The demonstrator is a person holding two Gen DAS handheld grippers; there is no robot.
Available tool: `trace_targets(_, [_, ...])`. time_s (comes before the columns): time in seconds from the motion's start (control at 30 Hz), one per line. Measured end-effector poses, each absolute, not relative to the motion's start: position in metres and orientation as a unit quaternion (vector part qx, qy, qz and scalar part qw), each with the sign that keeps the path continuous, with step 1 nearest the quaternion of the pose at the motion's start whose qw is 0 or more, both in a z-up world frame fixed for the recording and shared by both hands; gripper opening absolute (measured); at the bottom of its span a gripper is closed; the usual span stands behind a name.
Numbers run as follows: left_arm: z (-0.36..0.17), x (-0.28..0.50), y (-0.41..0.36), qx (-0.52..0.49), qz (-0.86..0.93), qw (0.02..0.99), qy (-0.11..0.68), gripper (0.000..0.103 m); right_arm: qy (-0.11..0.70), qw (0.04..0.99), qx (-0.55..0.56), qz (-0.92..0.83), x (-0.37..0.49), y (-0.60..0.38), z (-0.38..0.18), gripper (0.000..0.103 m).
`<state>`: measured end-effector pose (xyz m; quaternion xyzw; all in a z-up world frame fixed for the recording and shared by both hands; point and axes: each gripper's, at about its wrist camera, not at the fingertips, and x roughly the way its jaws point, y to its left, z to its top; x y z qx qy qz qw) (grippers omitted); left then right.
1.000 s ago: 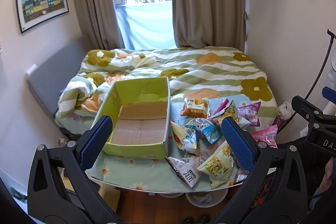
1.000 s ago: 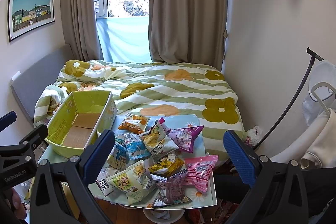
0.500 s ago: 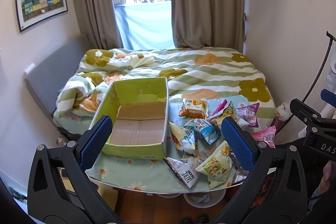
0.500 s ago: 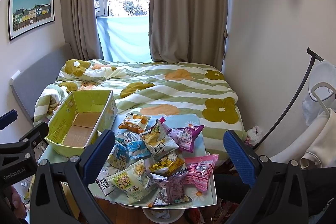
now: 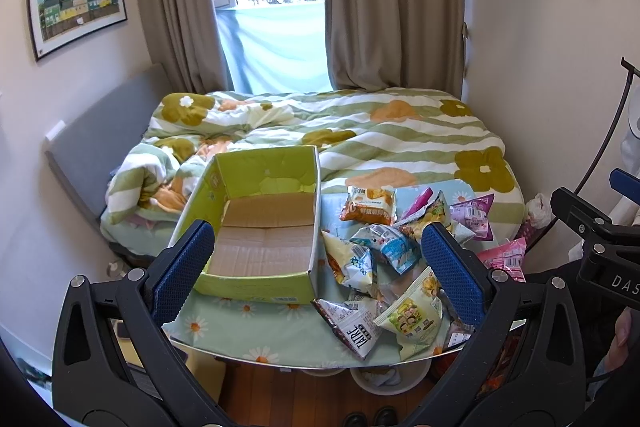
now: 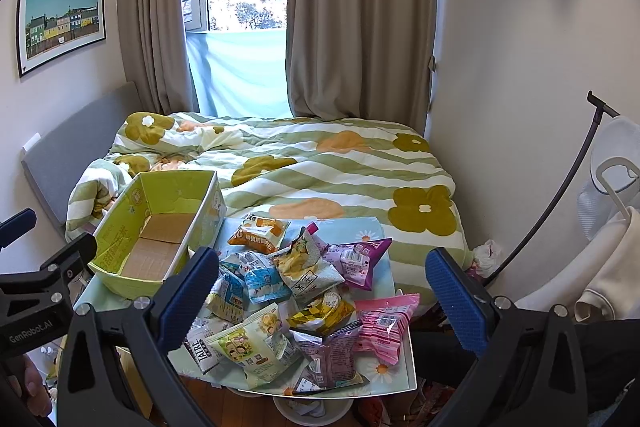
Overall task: Organize snacks
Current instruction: 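Grasp the green cartoon bag with the left tool while the right tool grasps the brown bag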
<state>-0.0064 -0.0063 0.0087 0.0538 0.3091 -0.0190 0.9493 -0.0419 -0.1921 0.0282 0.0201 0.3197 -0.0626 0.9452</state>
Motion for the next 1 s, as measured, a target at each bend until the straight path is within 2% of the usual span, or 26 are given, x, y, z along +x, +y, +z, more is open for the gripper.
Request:
trace_targets(0.47, [-0.004,0.003,0.0,0.059,-0.052,0.942,0.325,0.103,0.326,0.942,0.039,-0.074,-0.046,-0.194,0.019,0.103])
trace_targets(0.83, [-0.089,0.019,-0.039,0.084,-0.182,0.898,0.393,0.103,0.391,0.914,0.062,-0.092,-0.055,-0.224,-0.059,0.103])
trace_targets(1.0, [-0.139,0.027,-0.073,0.149,-0.232,0.869,0.411,0.103,0.426,0.9,0.067,-0.067,-0.048,-0.239,-0.114,0.103])
